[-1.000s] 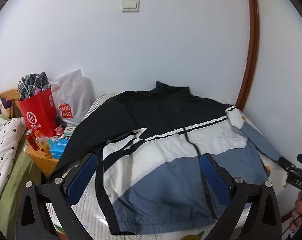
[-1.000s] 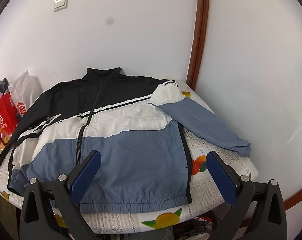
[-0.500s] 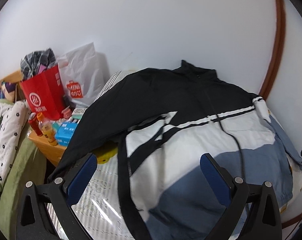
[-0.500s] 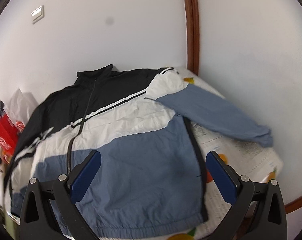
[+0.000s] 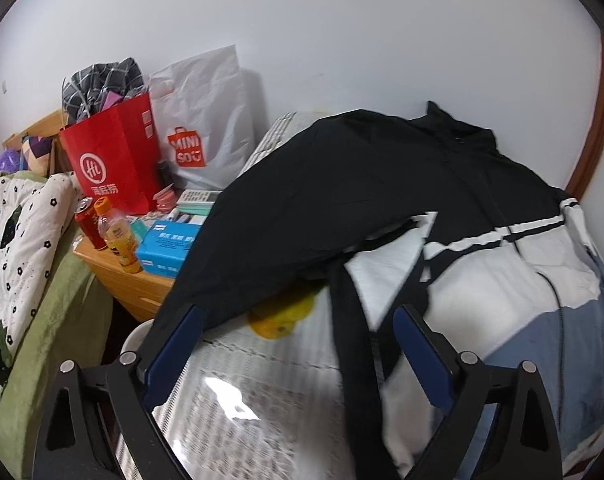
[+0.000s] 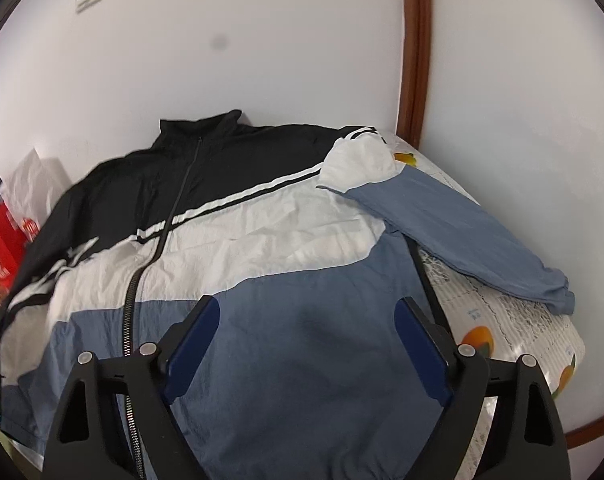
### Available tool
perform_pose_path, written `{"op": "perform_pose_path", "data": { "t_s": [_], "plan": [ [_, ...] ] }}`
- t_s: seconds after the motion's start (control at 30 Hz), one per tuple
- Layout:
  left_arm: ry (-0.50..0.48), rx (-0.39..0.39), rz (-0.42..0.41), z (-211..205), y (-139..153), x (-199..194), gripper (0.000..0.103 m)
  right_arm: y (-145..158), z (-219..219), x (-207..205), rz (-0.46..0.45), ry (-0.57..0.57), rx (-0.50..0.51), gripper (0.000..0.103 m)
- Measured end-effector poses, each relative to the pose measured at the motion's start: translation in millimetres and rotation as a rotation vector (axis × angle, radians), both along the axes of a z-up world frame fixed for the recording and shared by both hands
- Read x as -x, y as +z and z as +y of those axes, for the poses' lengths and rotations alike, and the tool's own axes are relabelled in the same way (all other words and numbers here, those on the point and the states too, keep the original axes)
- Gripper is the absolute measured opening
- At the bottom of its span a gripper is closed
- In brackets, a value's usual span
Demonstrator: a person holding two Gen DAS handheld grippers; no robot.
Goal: Fold large clothes
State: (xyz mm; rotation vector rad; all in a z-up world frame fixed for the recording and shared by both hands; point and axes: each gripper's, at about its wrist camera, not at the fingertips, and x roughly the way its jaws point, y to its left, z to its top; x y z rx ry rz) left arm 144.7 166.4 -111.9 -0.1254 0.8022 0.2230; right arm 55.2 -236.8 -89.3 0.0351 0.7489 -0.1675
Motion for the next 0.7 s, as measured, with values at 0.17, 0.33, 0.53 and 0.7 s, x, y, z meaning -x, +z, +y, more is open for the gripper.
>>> {"op": "perform_pose_path", "data": {
  "t_s": [0.17, 0.33, 0.53, 0.7],
  "plan": [
    [0.026, -0.011, 0.036, 15.5, -13.5, -13.2, 0.085, -8.7, 7.2, -15.4, 0.056, 0.023, -0.029, 0.077],
    [0.047, 0.003, 0.076, 26.0, -27.8, -27.5, 0.078, -13.3, 10.1, -26.3, 0.079, 0.022, -0.013, 0.073],
    [0.066, 0.006, 0.132, 31.4, -45.3, -41.3, 0.059, -12.6, 11.3, -37.3, 0.076, 0.033, -0.017, 0.073],
    [0.086, -0.014, 0.136, 33.4, -45.8, -47.4, 0.037, -6.7, 14.1, -43.2, 0.063, 0.046, -0.019, 0.073]
  ]
}}
